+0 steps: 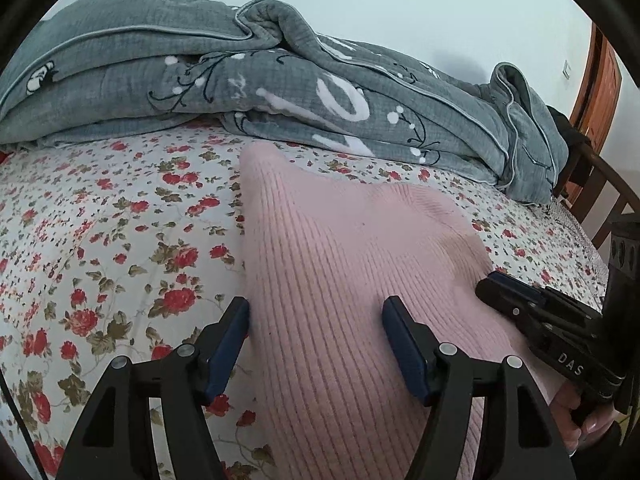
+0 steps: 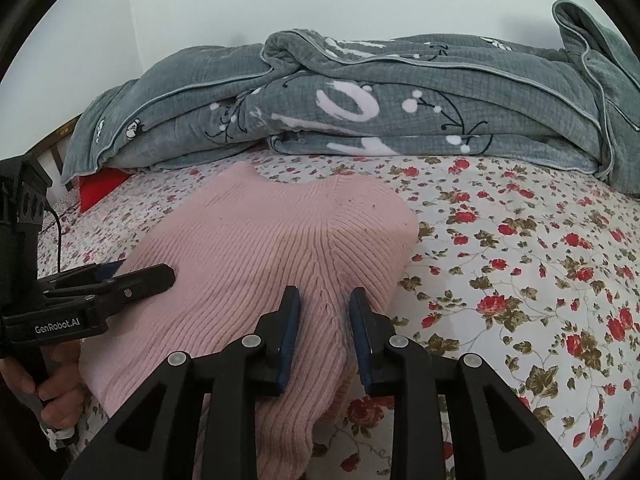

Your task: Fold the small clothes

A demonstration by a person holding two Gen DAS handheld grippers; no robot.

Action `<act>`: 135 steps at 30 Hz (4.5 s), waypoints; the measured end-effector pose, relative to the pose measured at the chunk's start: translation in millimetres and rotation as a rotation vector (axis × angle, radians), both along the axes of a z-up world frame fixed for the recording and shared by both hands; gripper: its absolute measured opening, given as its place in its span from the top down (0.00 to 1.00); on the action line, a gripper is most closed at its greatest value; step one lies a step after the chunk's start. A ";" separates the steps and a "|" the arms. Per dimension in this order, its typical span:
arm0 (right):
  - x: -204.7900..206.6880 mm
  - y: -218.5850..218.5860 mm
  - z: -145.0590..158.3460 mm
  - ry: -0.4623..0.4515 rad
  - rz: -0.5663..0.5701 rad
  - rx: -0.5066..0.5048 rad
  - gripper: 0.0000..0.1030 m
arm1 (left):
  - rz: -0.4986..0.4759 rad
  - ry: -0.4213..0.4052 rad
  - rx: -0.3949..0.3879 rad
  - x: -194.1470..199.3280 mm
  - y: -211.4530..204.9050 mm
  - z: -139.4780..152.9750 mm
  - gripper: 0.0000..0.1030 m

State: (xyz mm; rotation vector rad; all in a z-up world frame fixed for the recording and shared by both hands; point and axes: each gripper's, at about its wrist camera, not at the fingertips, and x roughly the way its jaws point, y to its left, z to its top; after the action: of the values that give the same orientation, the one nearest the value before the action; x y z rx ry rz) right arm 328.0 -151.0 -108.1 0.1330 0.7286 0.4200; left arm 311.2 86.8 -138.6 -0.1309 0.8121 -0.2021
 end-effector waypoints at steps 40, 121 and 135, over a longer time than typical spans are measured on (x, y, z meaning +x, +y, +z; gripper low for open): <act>-34.3 -20.5 -2.4 -0.049 -0.036 -0.012 0.55 | -0.004 -0.054 -0.003 -30.5 -3.0 -1.7 0.27; -246.3 -78.7 139.5 -0.019 -0.261 -0.147 0.03 | 0.174 -0.076 0.210 -235.2 -46.4 143.5 0.12; -246.7 -76.1 142.2 -0.022 -0.273 -0.133 0.03 | 0.180 -0.078 0.210 -235.9 -42.7 144.1 0.12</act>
State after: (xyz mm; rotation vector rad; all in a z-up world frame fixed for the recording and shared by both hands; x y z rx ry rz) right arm 81.3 -227.1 34.2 0.1009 0.7028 0.1118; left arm 75.4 44.1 5.5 0.0017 0.7351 0.0477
